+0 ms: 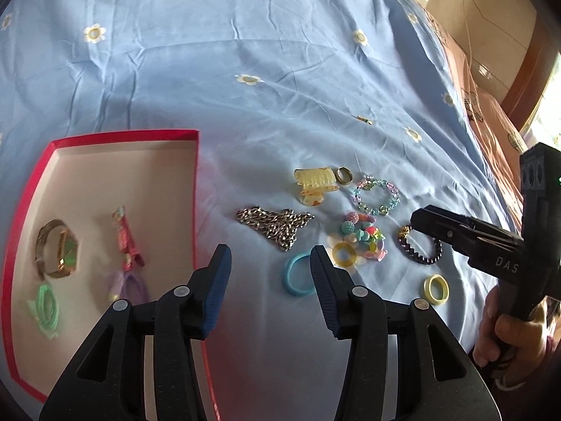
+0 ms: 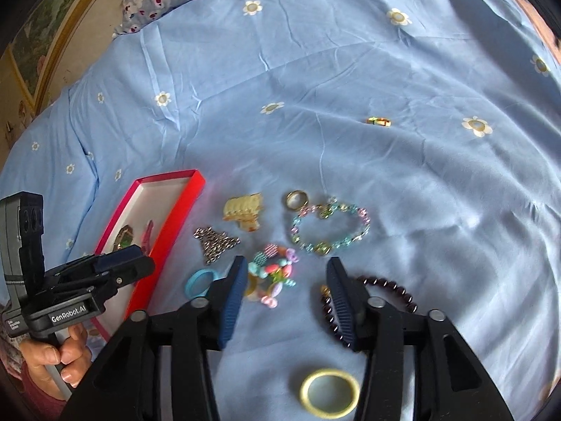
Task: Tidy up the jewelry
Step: 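Withdraw both open tools from the box to the remaining jewelry, then grasp the silver chain with the left tool while the right tool grasps the pastel beaded bracelet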
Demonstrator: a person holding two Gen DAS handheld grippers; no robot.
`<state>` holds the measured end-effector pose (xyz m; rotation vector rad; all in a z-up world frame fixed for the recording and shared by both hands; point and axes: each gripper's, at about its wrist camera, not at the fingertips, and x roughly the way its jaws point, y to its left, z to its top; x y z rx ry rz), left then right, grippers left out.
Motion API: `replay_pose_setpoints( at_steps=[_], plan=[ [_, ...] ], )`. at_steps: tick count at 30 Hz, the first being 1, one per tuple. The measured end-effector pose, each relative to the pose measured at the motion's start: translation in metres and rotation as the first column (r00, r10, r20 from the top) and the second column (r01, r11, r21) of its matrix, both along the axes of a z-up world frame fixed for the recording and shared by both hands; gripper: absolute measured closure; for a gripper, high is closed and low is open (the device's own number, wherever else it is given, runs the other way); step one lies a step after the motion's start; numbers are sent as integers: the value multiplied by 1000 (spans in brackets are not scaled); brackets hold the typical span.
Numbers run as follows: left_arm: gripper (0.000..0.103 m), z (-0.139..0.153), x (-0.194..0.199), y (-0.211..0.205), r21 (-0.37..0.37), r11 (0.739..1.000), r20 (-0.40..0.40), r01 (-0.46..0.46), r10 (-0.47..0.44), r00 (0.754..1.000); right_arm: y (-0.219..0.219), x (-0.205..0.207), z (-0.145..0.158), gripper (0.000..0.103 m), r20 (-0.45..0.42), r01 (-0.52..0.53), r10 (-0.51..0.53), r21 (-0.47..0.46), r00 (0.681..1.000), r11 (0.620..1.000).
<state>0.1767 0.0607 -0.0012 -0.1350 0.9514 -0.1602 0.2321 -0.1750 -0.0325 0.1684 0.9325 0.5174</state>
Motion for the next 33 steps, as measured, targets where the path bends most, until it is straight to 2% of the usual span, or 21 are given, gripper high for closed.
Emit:
replay_pose_setpoints(
  at_steps=[1, 9, 24, 26, 29, 30, 31, 32, 33],
  plan=[
    [57, -1, 2, -1, 3, 1000, -3, 3, -3, 1000, 0, 3, -1, 47, 2, 5, -5, -5, 1000, 1000],
    [53, -13, 25, -13, 33, 998, -32, 47, -46, 998, 2, 19, -9, 47, -9, 15, -15, -29, 1000, 999],
    [53, -40, 58, -23, 76, 994, -94, 81, -74, 993, 37, 45, -26, 49, -22, -72, 70, -114, 997, 991],
    [53, -45, 59, -25, 81, 993, -111, 89, -80, 991, 41, 50, -30, 55, -33, -83, 79, -130, 996, 988],
    [53, -49, 61, -28, 103, 989, -126, 107, -93, 988, 47, 55, -38, 57, -44, -98, 92, -160, 995, 982],
    [58, -49, 61, -30, 109, 988, -124, 113, -100, 987, 49, 55, -39, 58, -39, -103, 98, -169, 994, 980],
    [69, -50, 61, -31, 108, 987, -123, 123, -109, 986, 51, 55, -40, 66, -32, -101, 96, -192, 995, 976],
    [73, -50, 61, -32, 103, 986, -123, 134, -121, 985, 51, 55, -40, 79, -25, -95, 92, -211, 995, 973],
    [82, -50, 61, -33, 98, 985, -122, 140, -127, 984, 50, 55, -41, 85, -22, -92, 90, -218, 996, 972]
  ],
)
